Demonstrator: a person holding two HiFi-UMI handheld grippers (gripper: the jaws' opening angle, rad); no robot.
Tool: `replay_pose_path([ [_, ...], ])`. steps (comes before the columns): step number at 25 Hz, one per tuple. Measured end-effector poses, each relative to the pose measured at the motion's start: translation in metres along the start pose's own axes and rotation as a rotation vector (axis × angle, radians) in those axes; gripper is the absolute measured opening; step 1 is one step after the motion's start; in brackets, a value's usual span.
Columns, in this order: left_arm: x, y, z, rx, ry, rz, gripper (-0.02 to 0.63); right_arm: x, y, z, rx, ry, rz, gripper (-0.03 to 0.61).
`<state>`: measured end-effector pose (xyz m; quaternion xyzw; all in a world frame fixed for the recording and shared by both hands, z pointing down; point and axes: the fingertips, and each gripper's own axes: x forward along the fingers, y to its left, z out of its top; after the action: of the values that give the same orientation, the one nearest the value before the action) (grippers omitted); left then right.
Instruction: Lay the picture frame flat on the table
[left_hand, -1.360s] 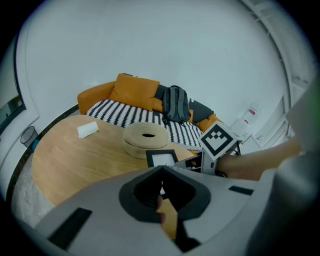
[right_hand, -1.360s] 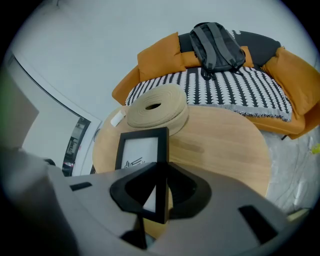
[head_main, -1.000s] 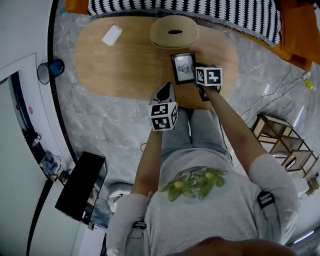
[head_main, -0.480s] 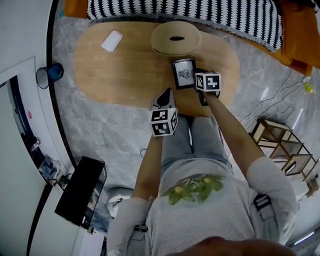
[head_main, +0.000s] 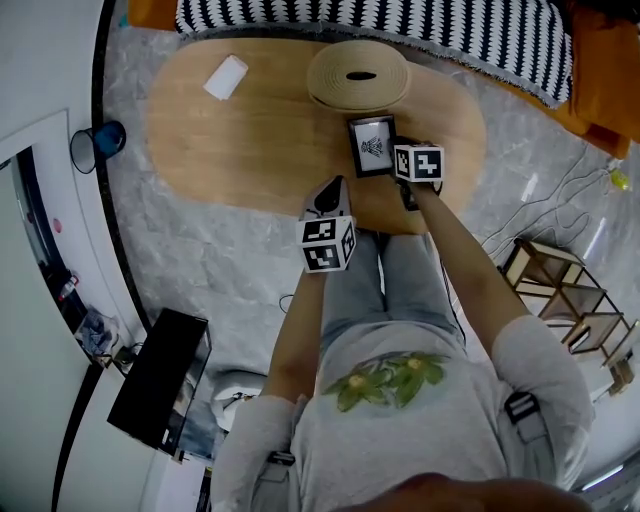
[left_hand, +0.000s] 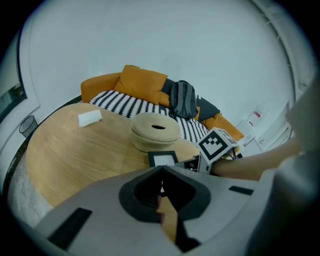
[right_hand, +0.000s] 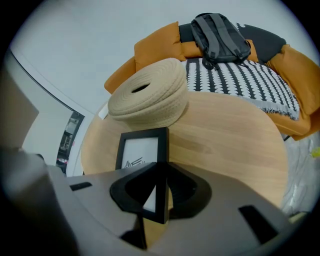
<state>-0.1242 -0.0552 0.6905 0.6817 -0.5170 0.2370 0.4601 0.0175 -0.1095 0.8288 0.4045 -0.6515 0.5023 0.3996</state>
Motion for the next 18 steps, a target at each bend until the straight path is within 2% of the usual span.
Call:
replay_pose_path([
  [18,0.011,0.004,-0.006,-0.007,0.021,-0.004,0.015,0.020,-0.010,-0.006,-0.004,0.034,-0.028,0.074],
])
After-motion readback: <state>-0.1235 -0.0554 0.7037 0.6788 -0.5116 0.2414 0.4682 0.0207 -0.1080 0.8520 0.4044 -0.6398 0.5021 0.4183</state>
